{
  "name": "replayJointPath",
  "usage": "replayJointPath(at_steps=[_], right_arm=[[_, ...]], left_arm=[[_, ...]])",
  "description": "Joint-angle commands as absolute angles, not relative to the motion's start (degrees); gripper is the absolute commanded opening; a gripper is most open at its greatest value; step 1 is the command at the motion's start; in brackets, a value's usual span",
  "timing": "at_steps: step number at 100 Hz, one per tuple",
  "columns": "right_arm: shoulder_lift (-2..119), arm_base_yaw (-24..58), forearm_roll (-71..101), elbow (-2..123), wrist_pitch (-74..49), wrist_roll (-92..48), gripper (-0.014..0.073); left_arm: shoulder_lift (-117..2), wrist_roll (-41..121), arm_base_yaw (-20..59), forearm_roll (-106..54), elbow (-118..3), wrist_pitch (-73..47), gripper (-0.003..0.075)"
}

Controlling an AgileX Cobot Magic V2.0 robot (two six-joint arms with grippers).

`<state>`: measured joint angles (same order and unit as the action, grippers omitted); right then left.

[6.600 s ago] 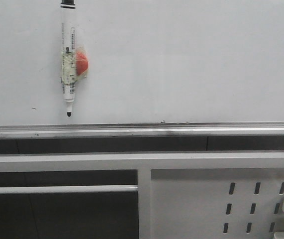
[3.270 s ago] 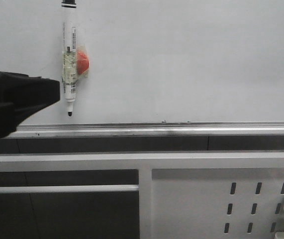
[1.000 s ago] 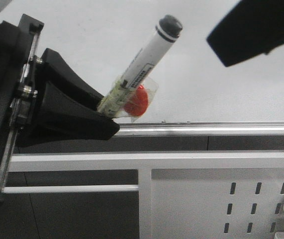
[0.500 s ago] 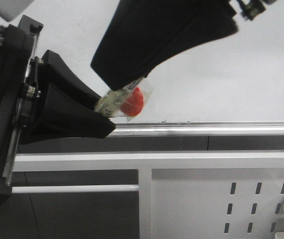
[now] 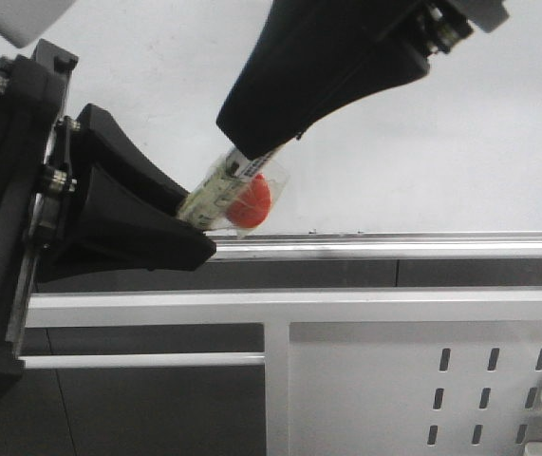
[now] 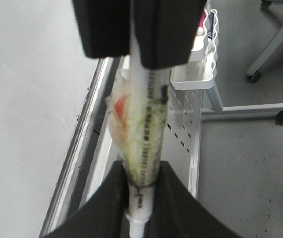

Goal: Write number 1 on whiteboard

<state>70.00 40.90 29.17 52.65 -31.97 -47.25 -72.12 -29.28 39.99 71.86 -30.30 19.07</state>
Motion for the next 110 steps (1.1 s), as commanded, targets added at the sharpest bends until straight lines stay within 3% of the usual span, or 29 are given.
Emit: replayJointPath(at_steps=[1, 6, 13, 25, 34, 52, 72, 83, 95, 110], right_arm=[[69.3, 41.3, 30.6, 54.3, -33.6, -47.5, -0.0071], [69.3, 41.3, 30.6, 54.3, -33.5, -47.4, -0.0071], [69.1, 41.3, 30.6, 54.5, -32.9, -47.4, -0.0071], [67.6, 41.3, 30.6, 54.5, -29.4, -47.4, -0.0071], [65.3, 41.3, 30.5, 54.5, -26.8, -47.4, -0.0071], [59.5, 39.7, 30.3, 52.3, -26.2, -47.4, -0.0069], [52.4, 36.2, 30.3, 46.4, -23.6, -46.8, -0.0069], [49.8, 33.6, 30.3, 42.4, -20.8, -45.5, -0.0069], [46.9, 33.1, 31.3, 39.8, -15.3, -45.5, -0.0069], [45.7, 33.1, 31.3, 37.9, -14.3, -45.5, -0.0069]], left_arm=[[-70.6, -29.0, 40.2, 68.8, -32.3, 21.8, -0.0008], [-70.5, -29.0, 40.2, 68.8, -32.3, 21.8, 0.0022], [-69.9, -29.0, 40.2, 68.8, -32.3, 21.8, 0.0124], [-68.2, -29.0, 40.2, 67.4, -32.3, 24.4, 0.0386], [-66.3, -29.0, 40.2, 62.3, -32.3, 24.5, 0.0456], [-61.2, -29.0, 40.1, 54.8, -32.3, 23.4, 0.0427], [-54.8, -29.0, 39.3, 45.1, -31.5, 23.5, 0.0315], [-51.7, -29.0, 37.4, 42.4, -29.5, 24.8, 0.0204], [-50.0, -29.0, 34.4, 37.3, -25.6, 27.0, -0.0021], [-50.6, -28.5, 29.8, 18.2, -18.6, 37.6, -0.0020]])
